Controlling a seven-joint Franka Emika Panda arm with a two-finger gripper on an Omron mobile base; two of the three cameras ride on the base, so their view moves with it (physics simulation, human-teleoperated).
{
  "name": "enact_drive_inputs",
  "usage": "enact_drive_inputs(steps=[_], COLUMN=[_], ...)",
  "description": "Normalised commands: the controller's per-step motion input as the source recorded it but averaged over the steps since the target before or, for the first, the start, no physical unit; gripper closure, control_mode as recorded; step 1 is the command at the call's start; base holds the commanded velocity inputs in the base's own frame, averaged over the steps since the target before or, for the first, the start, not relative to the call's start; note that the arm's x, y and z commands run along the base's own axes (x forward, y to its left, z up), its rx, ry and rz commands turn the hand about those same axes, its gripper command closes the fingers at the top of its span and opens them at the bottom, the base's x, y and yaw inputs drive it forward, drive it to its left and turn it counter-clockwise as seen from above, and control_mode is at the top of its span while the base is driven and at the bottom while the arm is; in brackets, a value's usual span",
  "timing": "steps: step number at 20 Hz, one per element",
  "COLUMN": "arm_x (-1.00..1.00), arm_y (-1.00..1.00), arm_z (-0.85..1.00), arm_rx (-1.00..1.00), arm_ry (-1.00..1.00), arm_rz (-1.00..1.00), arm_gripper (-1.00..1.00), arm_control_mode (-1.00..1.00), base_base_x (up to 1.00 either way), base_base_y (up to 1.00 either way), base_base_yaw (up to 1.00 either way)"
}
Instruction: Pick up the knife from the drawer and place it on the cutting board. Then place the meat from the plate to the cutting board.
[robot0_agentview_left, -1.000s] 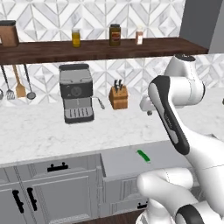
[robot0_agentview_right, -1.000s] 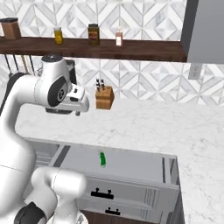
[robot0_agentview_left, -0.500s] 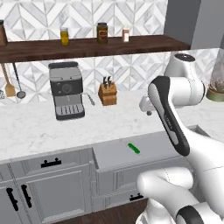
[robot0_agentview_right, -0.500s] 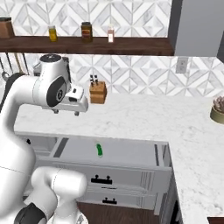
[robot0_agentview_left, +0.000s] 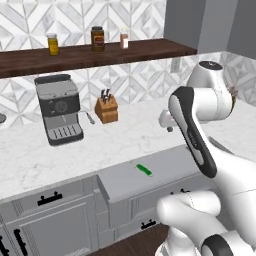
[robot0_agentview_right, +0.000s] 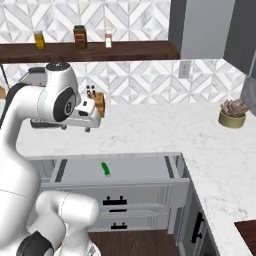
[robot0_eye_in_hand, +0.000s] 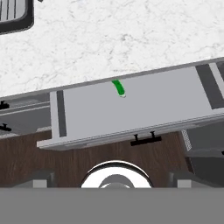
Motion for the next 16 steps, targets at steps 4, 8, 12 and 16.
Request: enact_drive_inputs(steps=[4, 8, 12, 16], arm_x=[0.0, 0.0, 0.51, 0.7], arm_y=[0.11, 0.0, -0.79, -0.88], arm_z=[-0.09, -0.32, -0.42, -0.78], arm_rx=[0.0, 0.04, 0.04, 0.13], arm_ry=[0.0, 0.0, 0.06, 0.09], arm_rz=[-0.03, -0.07, 0.0, 0.0], arm_gripper=[-1.0, -1.0, -1.0, -1.0], arm_control_mode=[-1.0, -1.0, -1.0, -1.0], base_base_x=[0.0, 0.0, 0.0, 0.0], base_base_y=[0.44, 0.0, 0.0, 0.0], base_base_yaw=[-0.16, 0.0, 0.0, 0.0])
